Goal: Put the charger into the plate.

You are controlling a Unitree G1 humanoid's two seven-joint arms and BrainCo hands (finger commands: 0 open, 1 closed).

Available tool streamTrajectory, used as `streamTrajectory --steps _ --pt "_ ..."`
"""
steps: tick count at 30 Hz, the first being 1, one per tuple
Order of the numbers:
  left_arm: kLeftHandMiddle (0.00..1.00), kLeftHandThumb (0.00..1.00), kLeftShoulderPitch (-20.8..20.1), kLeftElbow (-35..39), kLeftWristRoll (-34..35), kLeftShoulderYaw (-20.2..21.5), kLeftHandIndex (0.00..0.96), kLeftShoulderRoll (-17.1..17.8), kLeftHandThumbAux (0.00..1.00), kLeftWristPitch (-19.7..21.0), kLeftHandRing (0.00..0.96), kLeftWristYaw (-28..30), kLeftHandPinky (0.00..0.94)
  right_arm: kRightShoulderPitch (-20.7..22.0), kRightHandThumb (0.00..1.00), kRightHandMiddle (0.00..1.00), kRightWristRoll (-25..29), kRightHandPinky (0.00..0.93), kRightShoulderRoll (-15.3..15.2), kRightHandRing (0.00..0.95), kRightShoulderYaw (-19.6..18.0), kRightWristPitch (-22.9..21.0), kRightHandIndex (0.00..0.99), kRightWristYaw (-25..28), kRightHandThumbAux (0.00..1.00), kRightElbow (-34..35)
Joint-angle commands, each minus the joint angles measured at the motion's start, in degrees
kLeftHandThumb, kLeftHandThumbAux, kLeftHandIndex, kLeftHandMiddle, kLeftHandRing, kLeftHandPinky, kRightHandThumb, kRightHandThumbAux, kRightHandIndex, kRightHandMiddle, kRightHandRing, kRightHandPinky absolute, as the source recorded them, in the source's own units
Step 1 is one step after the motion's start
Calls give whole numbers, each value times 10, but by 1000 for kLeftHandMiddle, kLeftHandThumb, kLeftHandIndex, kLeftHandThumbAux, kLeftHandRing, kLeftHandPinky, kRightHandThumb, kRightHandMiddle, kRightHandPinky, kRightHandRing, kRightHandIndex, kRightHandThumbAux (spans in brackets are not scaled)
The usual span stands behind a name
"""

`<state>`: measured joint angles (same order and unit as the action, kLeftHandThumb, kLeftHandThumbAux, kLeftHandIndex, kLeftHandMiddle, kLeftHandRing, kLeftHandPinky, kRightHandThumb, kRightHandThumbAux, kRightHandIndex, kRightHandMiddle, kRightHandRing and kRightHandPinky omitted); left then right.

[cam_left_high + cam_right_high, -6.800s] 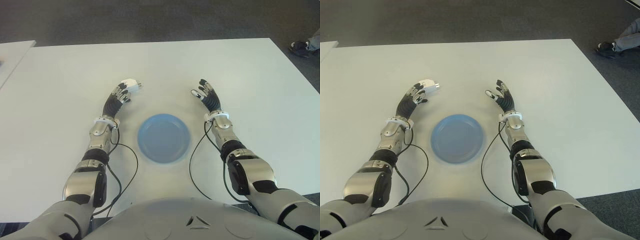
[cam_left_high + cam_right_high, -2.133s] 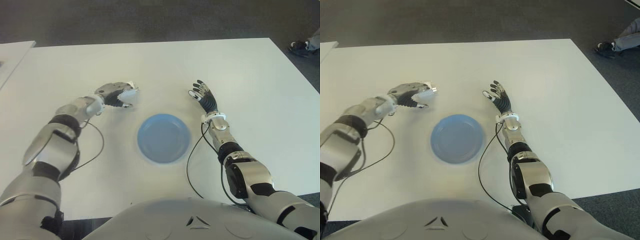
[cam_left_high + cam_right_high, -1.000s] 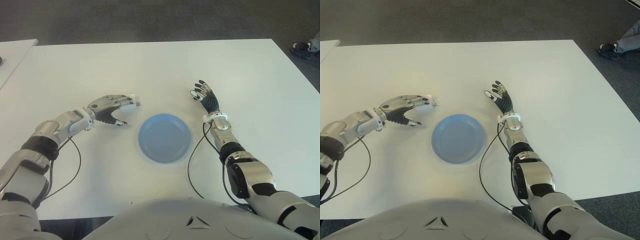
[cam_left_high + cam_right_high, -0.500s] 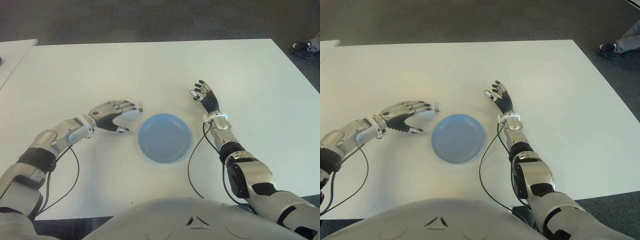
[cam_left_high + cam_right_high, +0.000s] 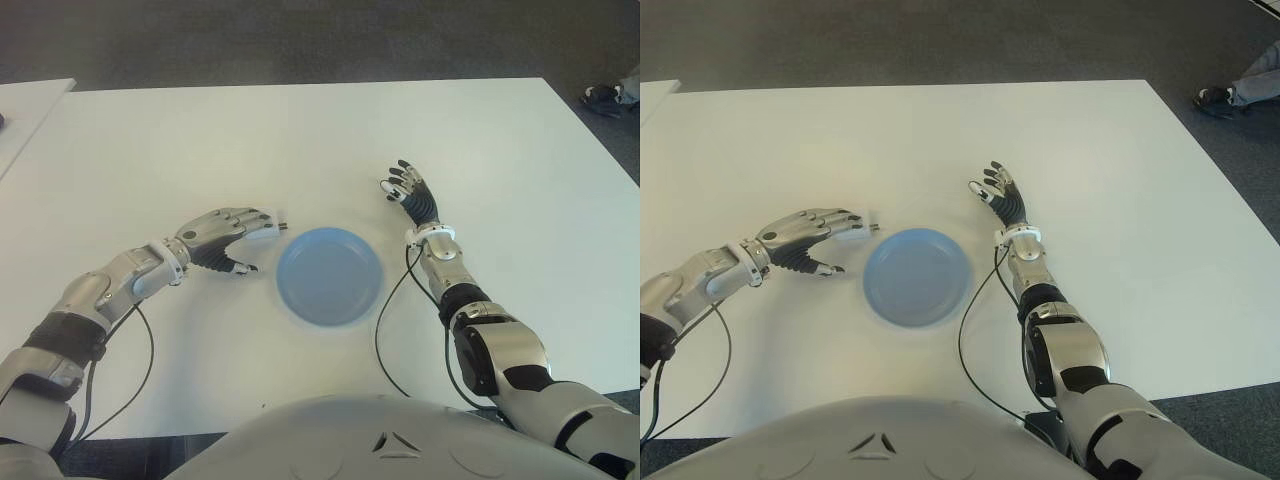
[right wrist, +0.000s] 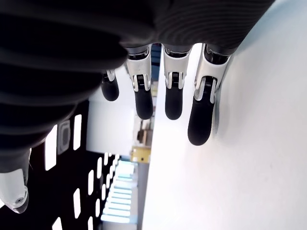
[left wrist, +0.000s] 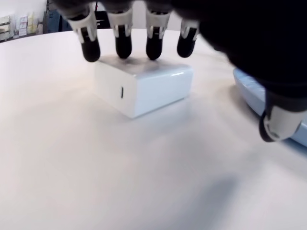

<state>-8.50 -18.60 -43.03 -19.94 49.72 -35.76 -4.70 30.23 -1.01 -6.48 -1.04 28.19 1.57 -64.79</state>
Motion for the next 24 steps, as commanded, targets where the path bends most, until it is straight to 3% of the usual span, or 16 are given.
streamTrajectory --steps 1,7,12,18,24 --pt "7 0 5 8 -48 24 0 -11 479 13 0 -87 0 -50 0 185 -16 87 10 160 9 -67 35 4 554 -47" --pt "0 20 -5 3 -147 17 0 -30 473 77 0 -219 0 -50 0 189 -15 103 11 170 7 -64 22 0 549 -47" --pt "0 30 -14 -13 -240 -6 0 -74 482 194 0 -320 0 -52 0 181 -12 99 15 172 3 -61 4 -13 538 -47" --pt "0 45 -14 -22 -273 -22 0 -99 480 273 0 -353 0 -53 0 170 -13 92 19 168 1 -60 0 -30 533 -47" --pt "0 63 -24 -42 -277 -37 0 -111 456 299 0 -368 0 -54 7 162 -12 103 23 169 -1 -57 0 -37 538 -46"
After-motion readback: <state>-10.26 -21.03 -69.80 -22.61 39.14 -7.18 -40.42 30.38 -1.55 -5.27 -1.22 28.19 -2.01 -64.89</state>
